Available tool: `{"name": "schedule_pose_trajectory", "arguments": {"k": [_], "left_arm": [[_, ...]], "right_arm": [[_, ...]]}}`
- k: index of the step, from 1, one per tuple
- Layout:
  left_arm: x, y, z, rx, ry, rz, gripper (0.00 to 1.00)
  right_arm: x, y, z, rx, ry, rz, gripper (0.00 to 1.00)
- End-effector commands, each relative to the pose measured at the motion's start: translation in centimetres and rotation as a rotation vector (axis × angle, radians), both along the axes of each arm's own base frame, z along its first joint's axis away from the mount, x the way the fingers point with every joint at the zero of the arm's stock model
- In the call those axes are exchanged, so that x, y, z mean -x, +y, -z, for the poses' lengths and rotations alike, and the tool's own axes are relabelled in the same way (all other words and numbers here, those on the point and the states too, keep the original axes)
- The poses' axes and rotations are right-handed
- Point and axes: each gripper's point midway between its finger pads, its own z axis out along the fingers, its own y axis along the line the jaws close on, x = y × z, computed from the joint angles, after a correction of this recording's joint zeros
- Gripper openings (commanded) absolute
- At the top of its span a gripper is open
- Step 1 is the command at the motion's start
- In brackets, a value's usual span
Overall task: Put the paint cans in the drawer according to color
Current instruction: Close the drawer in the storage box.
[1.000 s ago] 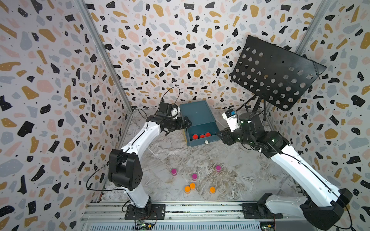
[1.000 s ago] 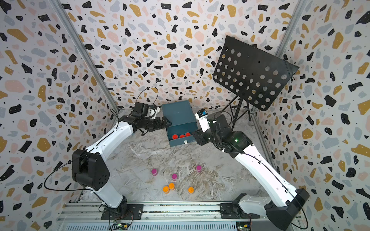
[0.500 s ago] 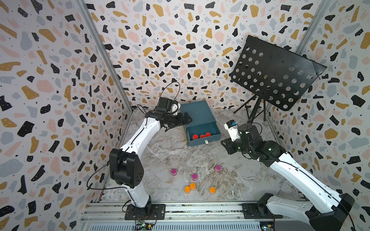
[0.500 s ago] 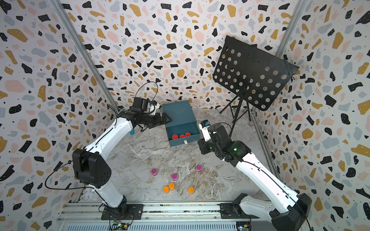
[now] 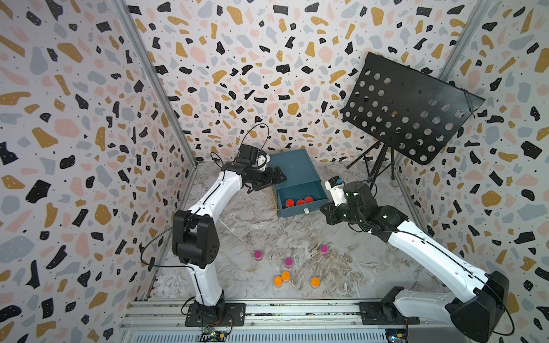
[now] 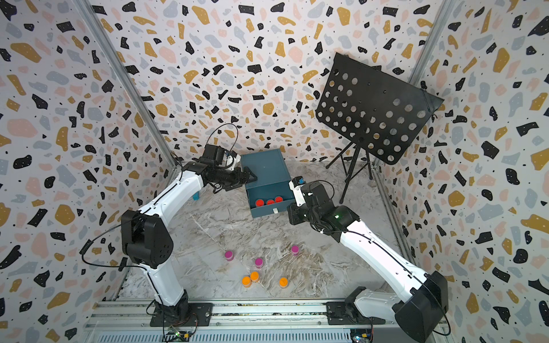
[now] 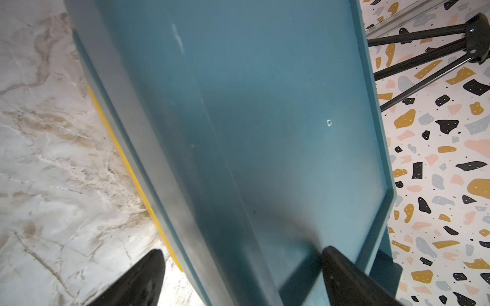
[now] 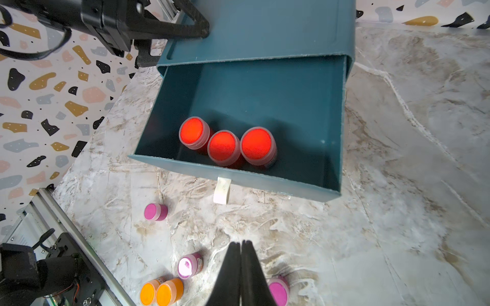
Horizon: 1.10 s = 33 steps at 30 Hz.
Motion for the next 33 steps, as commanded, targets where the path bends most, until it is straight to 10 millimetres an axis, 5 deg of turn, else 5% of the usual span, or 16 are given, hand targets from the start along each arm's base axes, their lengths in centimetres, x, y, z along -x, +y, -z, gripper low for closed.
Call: {"name": "schedule_pose_trajectory", "arguments": {"k": [1,17,24,33], "left_arm": [[0.0,1.2,2.0,-0.001,0.061,-0.024,0.95],[0.5,1.3,3.0,0.037,0.094,-0.038,0.95],[3.2,1.3,5.2,-0.065,0.134,0.005,0.95],[3.7,1.3,6.0,-0.075,0.149,0.022,0.95]], "right_arm": [[-0.9,1.0,-1.0,-0.063,-0.019,0.010,0.07],[-4.3,3.0,0.1,-0.087,-0.020,0.059,0.01],[-5.5,3.6,-0.3,-0.072,-0.028,0.070,0.01],[-7.1,4.8,0.1,-0.083,-0.035,0.077,0.01]]}}
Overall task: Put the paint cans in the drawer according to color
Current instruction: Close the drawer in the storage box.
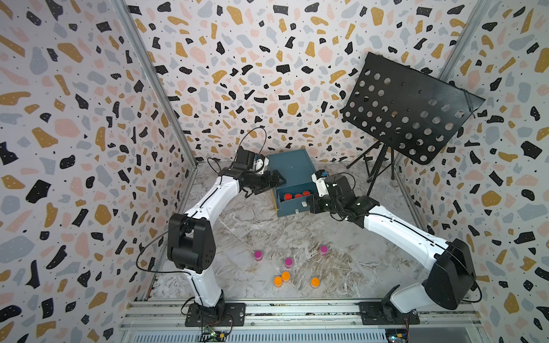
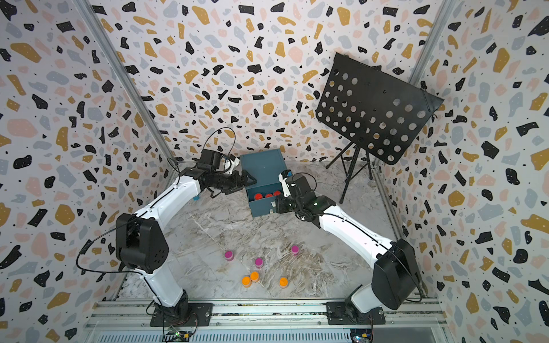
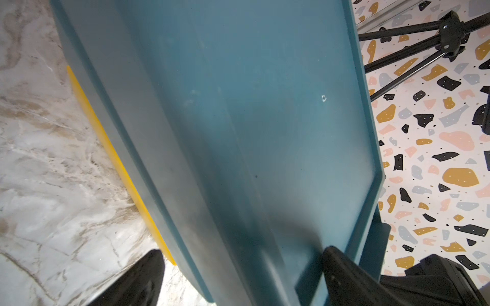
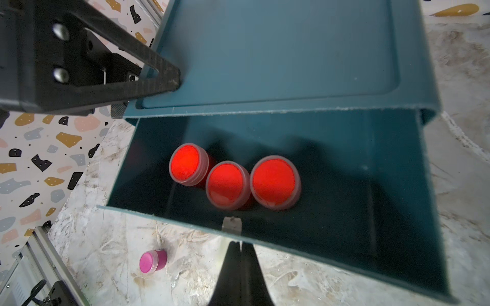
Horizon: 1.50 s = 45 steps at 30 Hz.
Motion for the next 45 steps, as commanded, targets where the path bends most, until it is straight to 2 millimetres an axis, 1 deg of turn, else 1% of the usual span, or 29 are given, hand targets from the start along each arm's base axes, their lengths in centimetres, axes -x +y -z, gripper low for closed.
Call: {"name": "schedule_pose_trajectory", "arguments": {"k": [1,6,13,26,29,30,33,37,40,42,45], "left_arm": [[2.1,1.5,5.3,-0.127,0.149,-0.002,0.96],[2.1,1.4,5.0,-0.123,0.143,0.001,0.95],[2.1,1.4,4.9,-0.120,0.142,0.001,0.96],[2.1,1.3,4.9,-0.112,0.146,0.001,0.96],[2.1,1.2,4.8,-0.109,0.146,0.001,0.96],[2.1,1.3,4.8,-0.109,0.145,0.000,0.96],[2.1,1.2,4.9,-0.105,0.149,0.000,0.96],[2.1,1.2,4.9,-0.105,0.148,-0.001,0.96],[2.1,1.2,4.8,-0.105,0.145,0.000,0.96],[2.1,1.2,4.8,-0.105,0.146,0.000,0.96],[2.1,1.2,4.6,-0.104,0.141,-0.001,0.96]], "right_arm": [[-1.5,0.7,-2.4,-0.046,-0.061,0.023,0.01],[-2.5,1.2,-2.3,-0.070,-0.066,0.052,0.01],[-3.4,1.6,-2.7,-0.110,-0.082,0.083,0.01],[-5.5,2.3,-2.5,-0.160,-0.076,0.131,0.01],[-6.0,2.4,-2.0,-0.177,-0.060,0.142,0.01],[-6.3,2.7,-2.5,-0.202,-0.073,0.142,0.01],[-6.6,3.2,-2.4,-0.227,-0.071,0.134,0.01],[-6.6,3.6,-2.8,-0.263,-0.083,0.122,0.02],[-6.3,3.4,-3.3,-0.284,-0.105,0.118,0.06],[-5.8,3.0,-3.6,-0.299,-0.122,0.118,0.11],[-4.9,2.1,-4.0,-0.318,-0.147,0.126,0.20]]}}
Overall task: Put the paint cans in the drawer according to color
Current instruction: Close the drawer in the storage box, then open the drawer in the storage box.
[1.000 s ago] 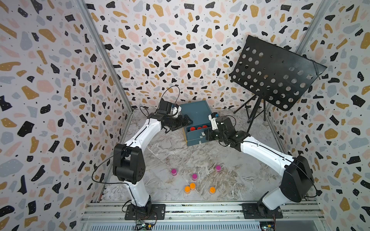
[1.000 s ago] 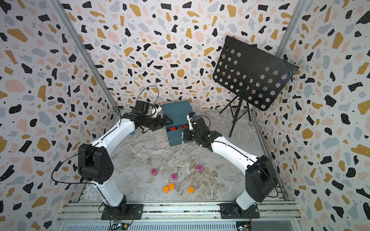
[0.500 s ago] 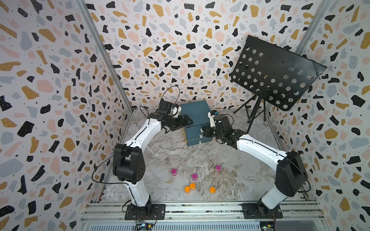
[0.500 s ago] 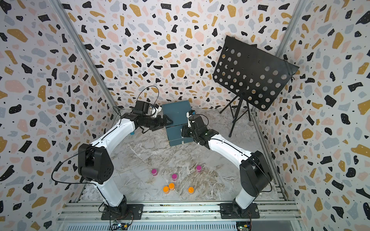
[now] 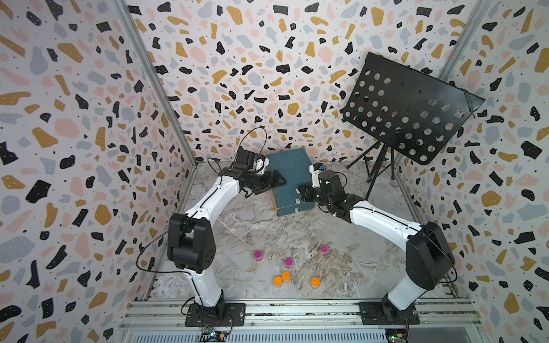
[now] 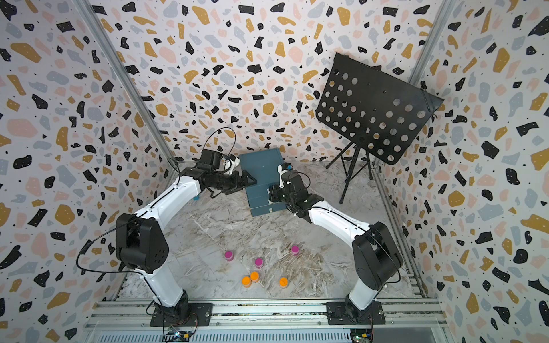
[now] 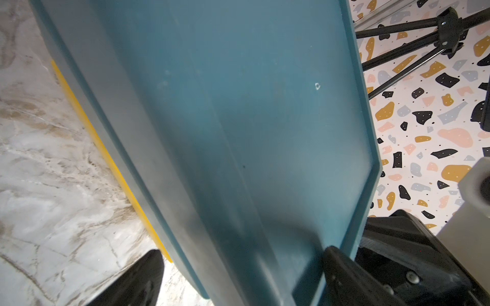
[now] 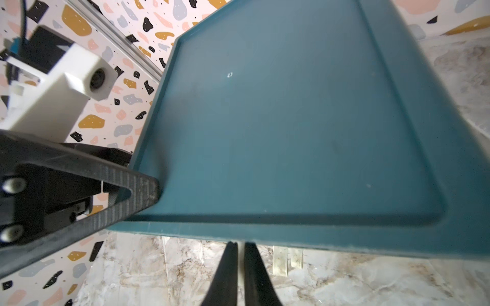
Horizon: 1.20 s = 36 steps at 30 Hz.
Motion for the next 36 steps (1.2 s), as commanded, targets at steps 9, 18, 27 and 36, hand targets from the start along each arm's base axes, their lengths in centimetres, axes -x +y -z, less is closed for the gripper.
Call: {"name": "schedule_pose_trajectory", "arguments": {"k": [9,18,27,36], "left_arm": [[2.1,1.2,4.2,-0.101,0.136,-0.009,0.97],[2.1,1.3,4.3,-0.101,0.138,-0.010,0.97],[2.1,1.2,4.2,-0.101,0.136,-0.008,0.97],[2.2,1.2,4.0,-0.098,0.132,-0.007,0.97]], "right_arm": [[3.4,-3.4,-1.1,-0.121,-0.081,0.050,0.46],[3.2,-0.5,2.4,-0.298,0.030,-0.009,0.52],[1.5,0.4,4.2,-0.419,0.057,0.039,0.53],[0.3,0.7,6.0,-0.463,0.092,0.085,0.51]]}}
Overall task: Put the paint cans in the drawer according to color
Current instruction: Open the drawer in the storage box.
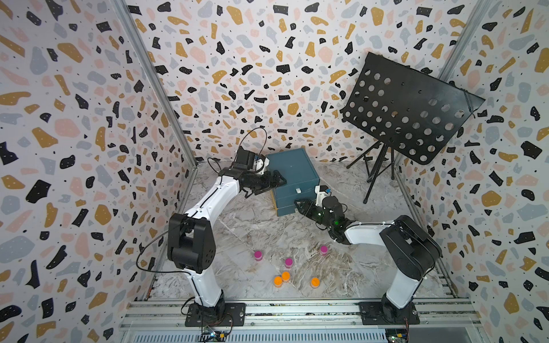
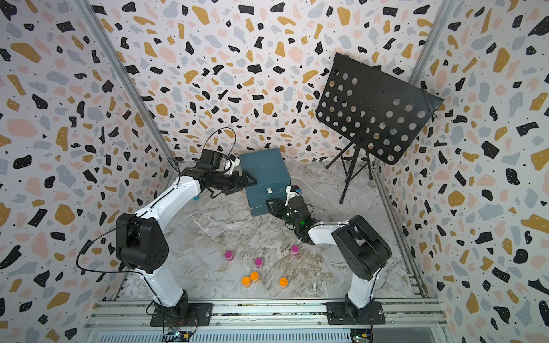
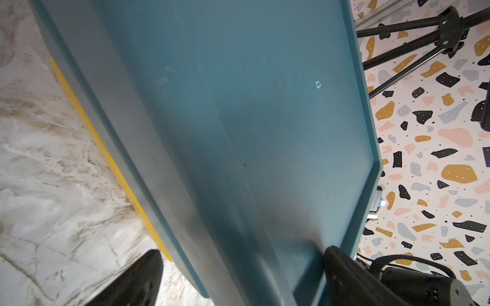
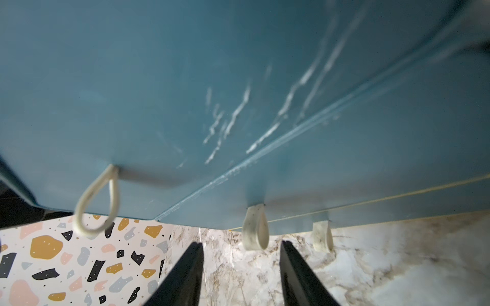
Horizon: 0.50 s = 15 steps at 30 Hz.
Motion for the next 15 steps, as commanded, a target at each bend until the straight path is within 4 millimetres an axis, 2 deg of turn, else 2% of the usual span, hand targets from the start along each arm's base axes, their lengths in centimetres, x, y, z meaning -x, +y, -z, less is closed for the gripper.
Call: {"name": "schedule_pose_trajectory", "arguments": {"k": [1,8,15], "left_arm": [[2.1,1.3,4.0,-0.099,0.129,-0.009,0.97],[2.2,1.2,3.9,-0.098,0.129,-0.008,0.97],[2.2,1.2,3.8,-0.097,0.126,-0.008,0.97]], "right_arm": [[-1.1,0.2,-2.0,-0.071,-0.040,0.027,0.50],[-1.8,-0.2,-1.7,-0.068,-0.039,0.058,0.38],[-2.3,-0.6,-2.0,-0.063,-0.048,0.075,0.19]]}}
